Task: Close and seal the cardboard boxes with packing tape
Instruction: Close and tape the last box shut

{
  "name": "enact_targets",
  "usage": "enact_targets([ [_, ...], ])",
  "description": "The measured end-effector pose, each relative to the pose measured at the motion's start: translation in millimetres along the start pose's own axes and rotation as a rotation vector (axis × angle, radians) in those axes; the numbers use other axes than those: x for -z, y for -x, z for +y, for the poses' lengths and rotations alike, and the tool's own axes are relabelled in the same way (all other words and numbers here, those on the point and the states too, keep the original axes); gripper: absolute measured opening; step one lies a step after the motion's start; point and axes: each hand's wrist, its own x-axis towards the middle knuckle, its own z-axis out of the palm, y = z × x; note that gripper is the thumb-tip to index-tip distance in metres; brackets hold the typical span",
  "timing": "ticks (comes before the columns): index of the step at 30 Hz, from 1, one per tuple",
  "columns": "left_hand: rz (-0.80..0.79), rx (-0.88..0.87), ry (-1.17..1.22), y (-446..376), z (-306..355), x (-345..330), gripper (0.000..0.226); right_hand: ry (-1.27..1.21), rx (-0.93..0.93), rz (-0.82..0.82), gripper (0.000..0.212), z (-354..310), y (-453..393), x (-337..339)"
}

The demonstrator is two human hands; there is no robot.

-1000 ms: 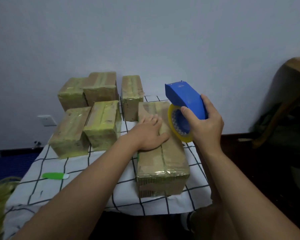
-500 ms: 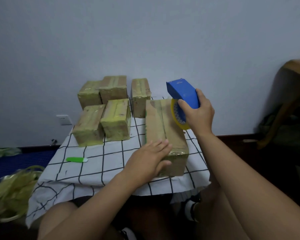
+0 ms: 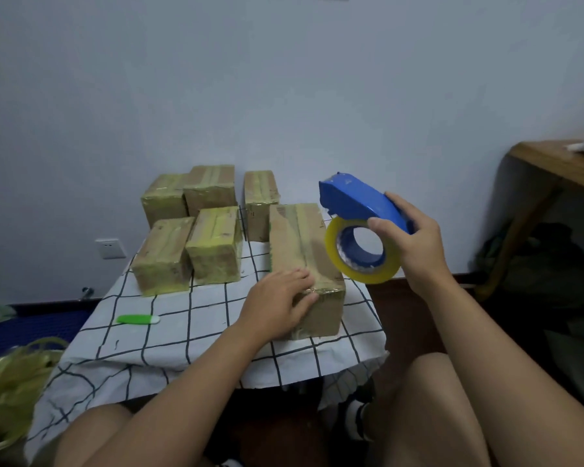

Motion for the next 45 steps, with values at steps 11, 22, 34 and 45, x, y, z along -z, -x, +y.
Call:
enact_targets([
  [11,-0.23,0.925,1.259,-26.8,49.0,79.4,0.071,-0.145,-0.027,-0.284,0.064,-8.6,35.9,22.8],
  [22,-0.123,0.855,1.416,-22.0,41.9,91.1,0.008,-0.081,0.003,-0.386,0.061,-10.8,37.0,29.4],
  [34,-0.084,0.877,0.908,-26.3,24.4,80.5,0.011,0.233,-0.047,-0.554,0.054,-1.3,12.1,77.9],
  [45,0.08,0.907,0.678,-8.0,11.5,41.0,0.012,0.374,-0.054,-0.672,0.055,8.1,-12.9,58.8],
])
